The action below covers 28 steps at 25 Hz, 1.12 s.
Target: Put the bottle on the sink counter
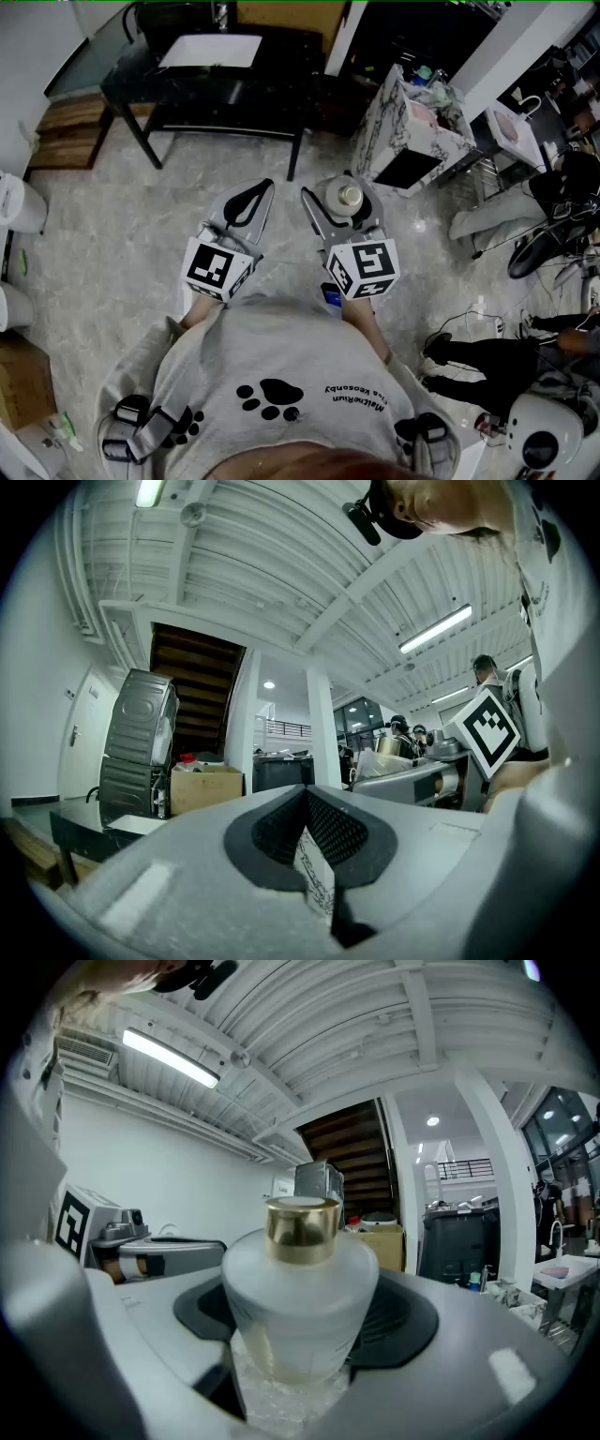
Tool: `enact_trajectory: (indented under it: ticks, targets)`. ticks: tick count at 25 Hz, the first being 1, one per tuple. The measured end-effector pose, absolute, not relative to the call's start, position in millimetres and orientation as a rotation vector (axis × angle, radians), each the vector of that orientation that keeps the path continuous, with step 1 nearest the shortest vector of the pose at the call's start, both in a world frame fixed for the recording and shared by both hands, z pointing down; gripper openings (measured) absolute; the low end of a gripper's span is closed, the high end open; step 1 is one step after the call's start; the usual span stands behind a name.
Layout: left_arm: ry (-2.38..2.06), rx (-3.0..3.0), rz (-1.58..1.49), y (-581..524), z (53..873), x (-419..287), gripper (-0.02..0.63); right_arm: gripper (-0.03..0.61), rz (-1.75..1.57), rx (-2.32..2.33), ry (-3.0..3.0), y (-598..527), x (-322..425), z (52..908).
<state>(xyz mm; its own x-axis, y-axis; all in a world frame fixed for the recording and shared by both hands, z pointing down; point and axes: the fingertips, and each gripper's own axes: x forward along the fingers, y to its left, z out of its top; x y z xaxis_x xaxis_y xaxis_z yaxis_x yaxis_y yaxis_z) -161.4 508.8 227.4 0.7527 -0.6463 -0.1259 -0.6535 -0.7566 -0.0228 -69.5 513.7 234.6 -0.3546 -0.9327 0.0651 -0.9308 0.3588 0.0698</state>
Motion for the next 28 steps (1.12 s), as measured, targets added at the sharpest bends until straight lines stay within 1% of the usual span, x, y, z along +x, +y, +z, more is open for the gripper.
enact_trajectory:
  ticks: [28]
  targets:
    - [0.987,-2.909,0.185,484,239,-174,0.003,0.339,-0.001,1.746,-2.52,488,-86,249]
